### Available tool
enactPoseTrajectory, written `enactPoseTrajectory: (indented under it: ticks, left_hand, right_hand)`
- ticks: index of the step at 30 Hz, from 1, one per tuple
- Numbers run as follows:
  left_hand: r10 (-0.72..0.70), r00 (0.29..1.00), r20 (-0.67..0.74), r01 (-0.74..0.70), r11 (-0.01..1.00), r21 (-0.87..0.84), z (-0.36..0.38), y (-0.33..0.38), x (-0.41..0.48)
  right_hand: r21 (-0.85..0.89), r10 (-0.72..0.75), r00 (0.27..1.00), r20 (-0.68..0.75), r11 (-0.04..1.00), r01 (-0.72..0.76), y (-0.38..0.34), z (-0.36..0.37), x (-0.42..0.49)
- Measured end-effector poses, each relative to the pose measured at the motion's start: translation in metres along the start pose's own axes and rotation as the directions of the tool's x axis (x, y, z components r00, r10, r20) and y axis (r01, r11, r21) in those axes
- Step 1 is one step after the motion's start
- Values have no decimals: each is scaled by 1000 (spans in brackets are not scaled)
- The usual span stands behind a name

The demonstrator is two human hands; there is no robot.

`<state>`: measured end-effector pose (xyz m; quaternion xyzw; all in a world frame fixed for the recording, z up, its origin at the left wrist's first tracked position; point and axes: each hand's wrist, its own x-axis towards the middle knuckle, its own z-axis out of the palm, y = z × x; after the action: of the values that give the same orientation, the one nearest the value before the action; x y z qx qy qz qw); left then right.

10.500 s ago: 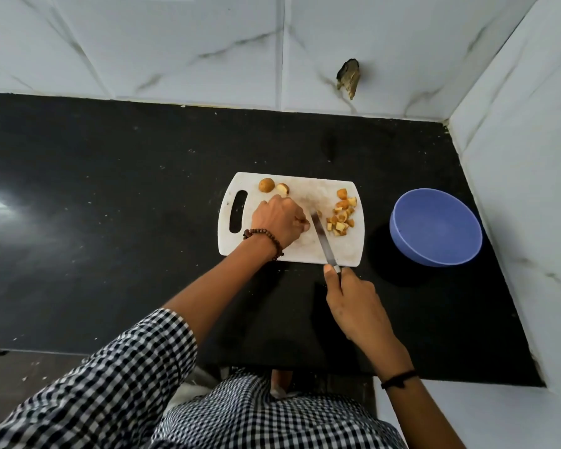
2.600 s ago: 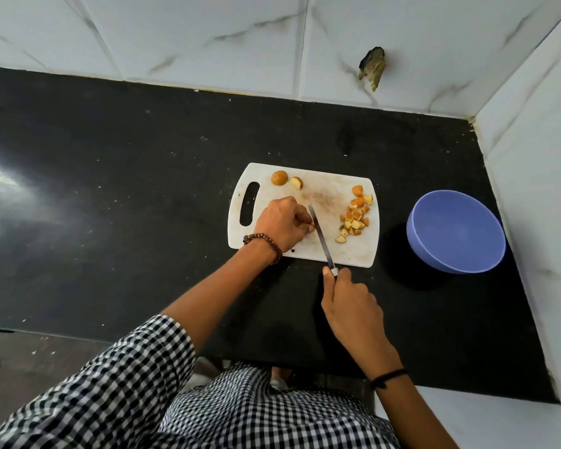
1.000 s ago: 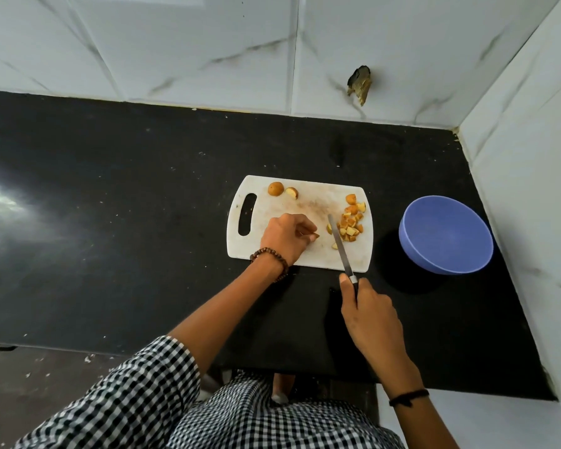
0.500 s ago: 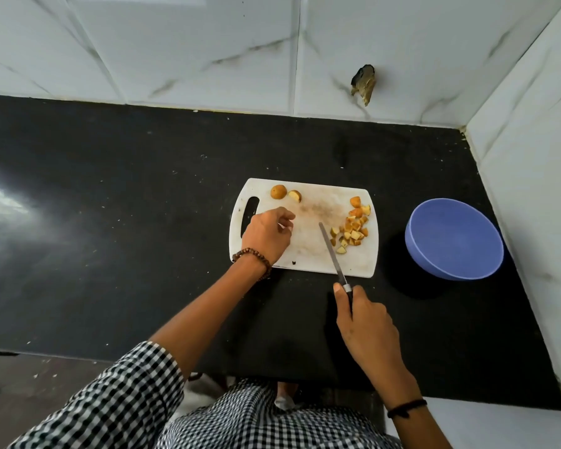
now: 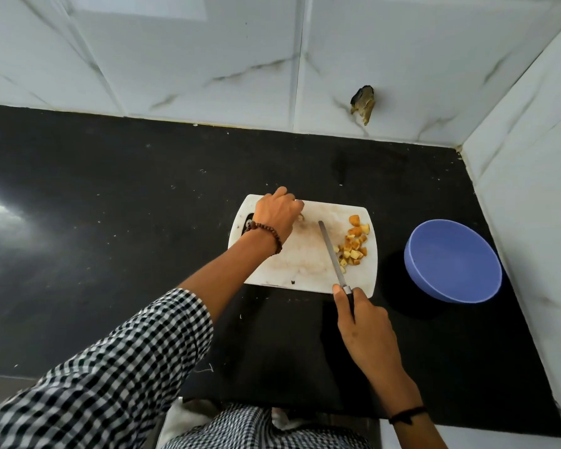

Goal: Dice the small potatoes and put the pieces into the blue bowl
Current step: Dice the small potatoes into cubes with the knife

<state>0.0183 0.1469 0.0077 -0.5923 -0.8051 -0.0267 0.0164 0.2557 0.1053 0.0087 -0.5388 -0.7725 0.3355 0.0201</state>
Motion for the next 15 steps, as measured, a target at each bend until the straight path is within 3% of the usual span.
enactPoseTrajectory:
  ticks: [5, 9, 15]
  left_hand:
    - [-30, 997, -76, 12, 974, -226, -3, 14, -24]
    - [-19, 999, -35, 5, 935, -354, 8, 20, -54]
    - [-166, 986, 19, 156, 875, -459, 18, 20, -64]
  right_hand:
    - [13, -23, 1000, 5, 1000, 22, -6, 3, 0]
    - [27, -15, 1000, 11, 1000, 15, -10, 7, 0]
    - [26, 21, 999, 34, 999, -22, -16, 10, 4]
